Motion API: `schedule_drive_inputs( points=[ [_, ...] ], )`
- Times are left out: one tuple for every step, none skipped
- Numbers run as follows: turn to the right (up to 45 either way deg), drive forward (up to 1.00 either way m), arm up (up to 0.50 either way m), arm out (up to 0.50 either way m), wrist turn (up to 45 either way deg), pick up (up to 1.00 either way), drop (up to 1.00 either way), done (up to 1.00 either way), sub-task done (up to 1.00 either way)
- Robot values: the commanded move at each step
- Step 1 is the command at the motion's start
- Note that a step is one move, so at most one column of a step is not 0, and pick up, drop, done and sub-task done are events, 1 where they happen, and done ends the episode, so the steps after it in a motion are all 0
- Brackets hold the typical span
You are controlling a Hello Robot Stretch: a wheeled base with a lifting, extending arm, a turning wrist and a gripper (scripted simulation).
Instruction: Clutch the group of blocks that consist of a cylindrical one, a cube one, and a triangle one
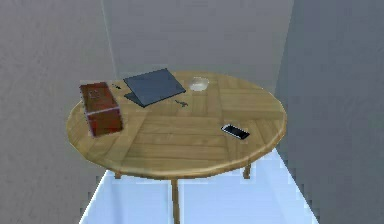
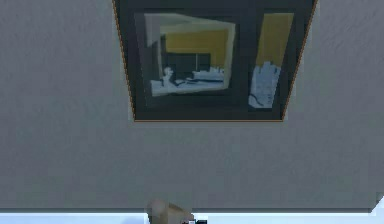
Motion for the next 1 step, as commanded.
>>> schedule_drive_inputs(
  points=[
    [0.0, 0.0, 0.0, 0.0, 45.0, 0.0, 0.0, 0.0, 0.0]
  ],
)
